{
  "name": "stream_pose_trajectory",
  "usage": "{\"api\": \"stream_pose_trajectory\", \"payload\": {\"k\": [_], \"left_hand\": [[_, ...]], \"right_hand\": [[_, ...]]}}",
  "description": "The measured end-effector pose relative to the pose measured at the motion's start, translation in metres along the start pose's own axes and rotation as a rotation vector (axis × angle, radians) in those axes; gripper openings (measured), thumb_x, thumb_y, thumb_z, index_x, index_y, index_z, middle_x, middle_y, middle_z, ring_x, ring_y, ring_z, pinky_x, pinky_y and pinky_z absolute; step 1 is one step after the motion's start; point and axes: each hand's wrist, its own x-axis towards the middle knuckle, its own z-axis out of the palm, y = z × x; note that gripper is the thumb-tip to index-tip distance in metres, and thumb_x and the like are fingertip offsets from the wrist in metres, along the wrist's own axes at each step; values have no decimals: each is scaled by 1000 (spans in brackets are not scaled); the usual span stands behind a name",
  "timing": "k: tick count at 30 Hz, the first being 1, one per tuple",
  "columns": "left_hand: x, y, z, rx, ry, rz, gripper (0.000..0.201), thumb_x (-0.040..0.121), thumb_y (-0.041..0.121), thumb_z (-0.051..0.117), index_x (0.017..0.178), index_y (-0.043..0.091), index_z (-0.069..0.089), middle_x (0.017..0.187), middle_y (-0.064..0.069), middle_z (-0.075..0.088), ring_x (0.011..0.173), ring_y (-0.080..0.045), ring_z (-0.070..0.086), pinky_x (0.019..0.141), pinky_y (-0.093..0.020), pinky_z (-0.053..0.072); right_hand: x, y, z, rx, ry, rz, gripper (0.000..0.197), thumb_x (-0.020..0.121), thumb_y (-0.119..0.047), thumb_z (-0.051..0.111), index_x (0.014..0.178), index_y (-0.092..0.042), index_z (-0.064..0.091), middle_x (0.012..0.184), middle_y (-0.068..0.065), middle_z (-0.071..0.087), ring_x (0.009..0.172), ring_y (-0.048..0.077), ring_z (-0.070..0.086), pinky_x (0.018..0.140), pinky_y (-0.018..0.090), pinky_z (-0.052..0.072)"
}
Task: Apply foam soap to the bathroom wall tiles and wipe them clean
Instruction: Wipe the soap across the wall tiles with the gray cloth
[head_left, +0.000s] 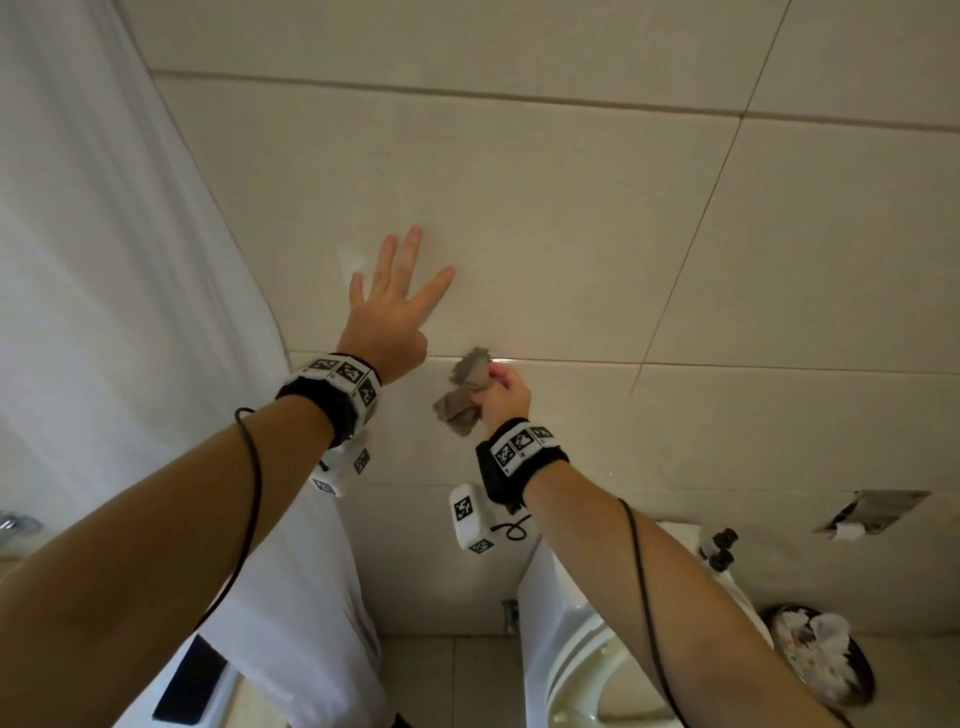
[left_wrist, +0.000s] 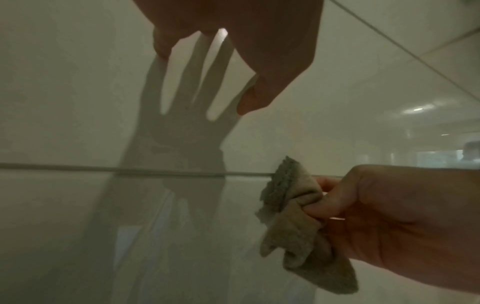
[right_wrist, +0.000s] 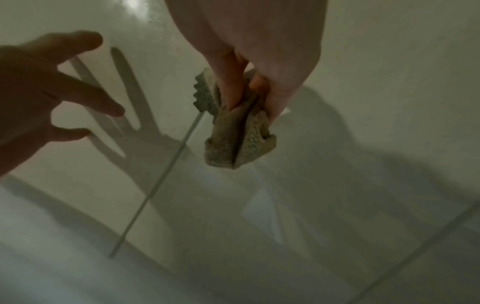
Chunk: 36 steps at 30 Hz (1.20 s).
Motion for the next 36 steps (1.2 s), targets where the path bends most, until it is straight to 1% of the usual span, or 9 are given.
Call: {"api": "stream_pose_trajectory", "payload": {"k": [7, 10, 14, 18, 23, 26, 30, 33, 36], "left_hand": [[23, -17, -42, 86, 85, -169, 102, 80, 12, 60, 157, 40, -1, 163, -10, -29, 151, -38, -20, 116, -71, 5], [37, -18, -55, 98, 148, -212, 104, 81, 25, 64, 157, 40, -6, 163, -13, -27, 151, -40, -17, 114, -72, 8], [56, -19, -75, 46, 176, -280, 110, 80, 32, 64, 156, 39, -15, 162, -15, -30, 151, -39, -21, 117, -69, 6], [69, -25, -93, -23, 227, -379, 119, 72, 21, 65, 155, 36, -18, 161, -14, -32, 151, -38, -20, 120, -62, 3], [74, -44, -111, -32, 186, -410, 121, 69, 8, 60, 154, 39, -20, 159, -13, -37, 150, -36, -25, 120, -62, 3], [74, -55, -113, -18, 161, -386, 123, 71, 9, 62, 152, 42, -25, 158, -11, -40, 149, -33, -29, 119, -65, 1], [68, -67, -113, 51, 156, -330, 120, 75, 13, 62, 152, 43, -24, 160, -8, -37, 151, -29, -25, 118, -65, 5], [61, -80, -118, 48, 148, -289, 115, 76, 9, 59, 155, 42, -18, 162, 0, -32, 153, -21, -21, 118, -64, 7], [55, -91, -124, 9, 160, -251, 112, 75, 4, 57, 158, 40, -10, 165, 6, -25, 154, -15, -16, 119, -65, 11]], "right_hand": [[-2, -63, -18, 77, -17, -86, 61, 75, 23, 42, 115, -18, 60, 115, 20, 63, 103, 34, 61, 92, 52, 52], [-5, -115, -21, 105, 41, -237, 61, 80, 22, 43, 124, -16, 59, 122, 22, 63, 105, 32, 62, 93, 48, 54], [-13, -177, -24, 64, 188, -460, 57, 85, 15, 46, 128, -19, 59, 118, 8, 67, 108, 25, 64, 94, 41, 55], [-7, -215, -29, 6, 321, -545, 57, 88, 5, 46, 135, -25, 57, 125, 2, 63, 112, 20, 61, 97, 40, 53], [12, -229, -24, -88, 428, -537, 63, 76, -10, 41, 134, -32, 57, 126, 4, 59, 110, 26, 61, 98, 45, 53], [5, -235, -8, -136, 436, -578, 57, 85, -4, 44, 135, -29, 58, 123, 5, 58, 104, 25, 62, 99, 39, 52], [-4, -242, 18, -227, 432, -619, 52, 94, 1, 42, 142, -17, 52, 126, 3, 48, 103, 19, 53, 92, 17, 37], [-14, -240, 45, -276, 427, -653, 53, 93, 1, 42, 144, -13, 49, 131, 8, 49, 112, 25, 55, 91, 18, 34], [-26, -225, 77, -316, 330, -690, 53, 92, 3, 43, 141, -17, 52, 124, 5, 50, 100, 18, 53, 87, 13, 31]]}}
